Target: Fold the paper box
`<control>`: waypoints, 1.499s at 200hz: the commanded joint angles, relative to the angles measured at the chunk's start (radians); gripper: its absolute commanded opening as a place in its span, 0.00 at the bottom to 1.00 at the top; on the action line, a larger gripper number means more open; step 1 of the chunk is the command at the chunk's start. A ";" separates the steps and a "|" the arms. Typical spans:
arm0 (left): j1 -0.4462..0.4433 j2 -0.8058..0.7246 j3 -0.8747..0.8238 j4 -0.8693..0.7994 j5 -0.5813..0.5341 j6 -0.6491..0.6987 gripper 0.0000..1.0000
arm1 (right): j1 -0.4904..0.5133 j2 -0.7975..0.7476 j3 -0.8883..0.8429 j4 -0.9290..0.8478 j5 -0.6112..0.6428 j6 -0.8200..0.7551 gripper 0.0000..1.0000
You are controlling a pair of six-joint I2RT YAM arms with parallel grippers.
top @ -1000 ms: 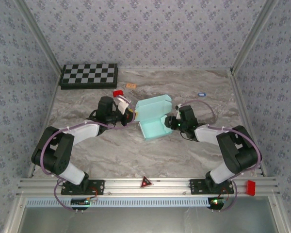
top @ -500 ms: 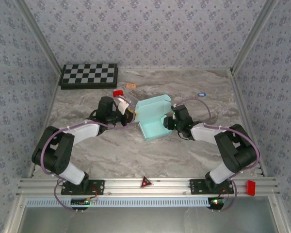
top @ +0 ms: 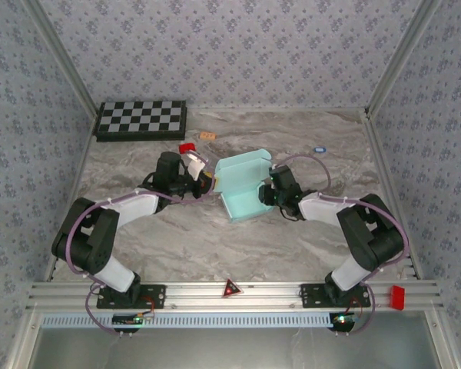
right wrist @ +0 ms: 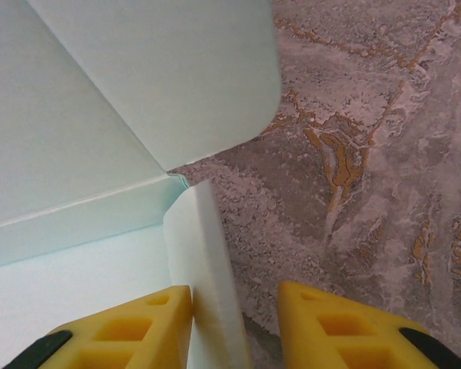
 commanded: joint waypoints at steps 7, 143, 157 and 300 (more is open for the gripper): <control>-0.004 0.009 0.039 -0.004 0.041 0.013 0.00 | 0.011 0.024 0.033 -0.062 0.054 -0.024 0.36; 0.002 0.032 0.044 -0.009 0.056 0.032 0.00 | 0.045 0.062 0.096 -0.187 0.170 -0.038 0.32; 0.006 0.033 0.045 -0.010 0.062 0.033 0.00 | 0.045 0.065 0.098 -0.192 0.167 -0.043 0.30; 0.025 0.052 0.071 -0.045 0.093 0.069 0.00 | 0.057 0.099 0.141 -0.274 0.207 -0.070 0.25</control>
